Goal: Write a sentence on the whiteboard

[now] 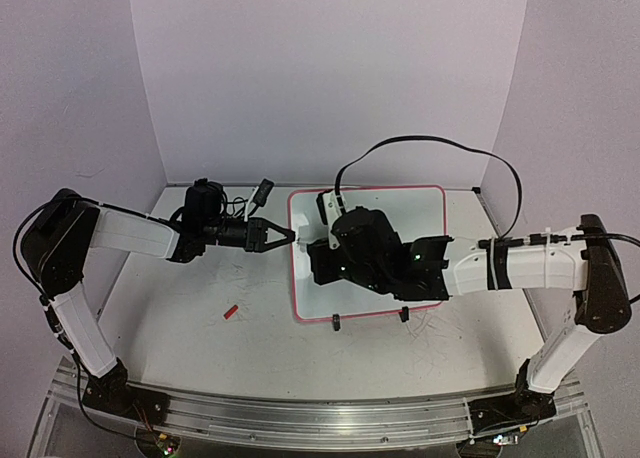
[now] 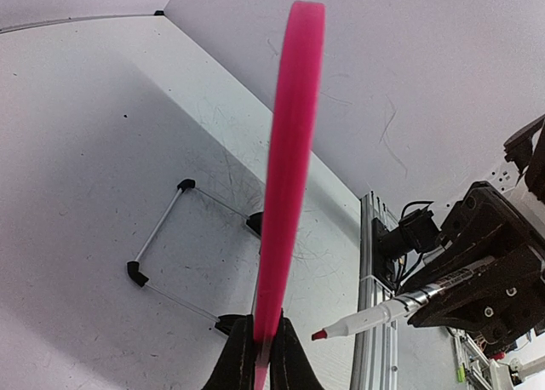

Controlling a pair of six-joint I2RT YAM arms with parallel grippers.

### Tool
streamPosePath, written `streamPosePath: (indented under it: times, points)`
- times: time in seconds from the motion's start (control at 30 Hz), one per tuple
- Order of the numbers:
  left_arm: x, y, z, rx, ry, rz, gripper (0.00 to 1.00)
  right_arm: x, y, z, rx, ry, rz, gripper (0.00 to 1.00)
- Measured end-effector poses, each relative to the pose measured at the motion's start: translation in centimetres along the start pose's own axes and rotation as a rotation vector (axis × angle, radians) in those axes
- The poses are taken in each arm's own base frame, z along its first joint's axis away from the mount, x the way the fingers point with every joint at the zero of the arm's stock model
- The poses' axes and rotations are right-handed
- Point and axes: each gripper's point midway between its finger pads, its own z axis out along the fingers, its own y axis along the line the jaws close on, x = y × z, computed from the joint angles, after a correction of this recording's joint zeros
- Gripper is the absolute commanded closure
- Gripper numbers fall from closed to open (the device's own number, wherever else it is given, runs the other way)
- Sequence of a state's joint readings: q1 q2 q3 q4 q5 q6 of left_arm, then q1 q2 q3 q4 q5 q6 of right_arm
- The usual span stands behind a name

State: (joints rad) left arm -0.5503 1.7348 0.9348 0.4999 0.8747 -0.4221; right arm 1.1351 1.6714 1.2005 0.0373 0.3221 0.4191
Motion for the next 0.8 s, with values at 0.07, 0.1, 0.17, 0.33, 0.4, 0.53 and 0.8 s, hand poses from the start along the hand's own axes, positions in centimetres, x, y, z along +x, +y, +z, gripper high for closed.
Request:
streamPosePath:
  times: [0.07, 0.1, 0.17, 0.33, 0.4, 0.53, 0.8]
  points:
    - [0.0, 0.0, 0.0, 0.002, 0.001, 0.000, 1.00, -0.3, -0.1, 0.0, 0.006, -0.007, -0.004, 1.00]
    - [0.0, -0.1, 0.0, 0.003, 0.001, 0.000, 1.00, -0.4, -0.1, 0.0, 0.009, -0.011, -0.004, 1.00]
    - [0.0, -0.1, 0.0, 0.004, 0.002, 0.000, 1.00, -0.8, -0.1, 0.1, 0.016, -0.022, -0.003, 1.00]
    - [0.0, -0.1, 0.0, 0.004, 0.002, 0.000, 1.00, -1.1, -0.1, 0.3, 0.026, -0.029, -0.006, 1.00]
    - [0.0, -0.1, 0.0, 0.005, 0.002, 0.000, 1.00, -1.0, -0.2, 0.5, 0.030, -0.028, -0.008, 1.00]
    - [0.0, -0.1, 0.0, 0.005, 0.002, 0.000, 1.00, -0.7, -0.5, 0.8, 0.039, -0.019, -0.013, 1.00]
    - [0.0, -0.1, 0.0, 0.005, 0.002, 0.000, 1.00, -0.4, -1.0, 1.3, 0.056, -0.013, -0.015, 1.00]
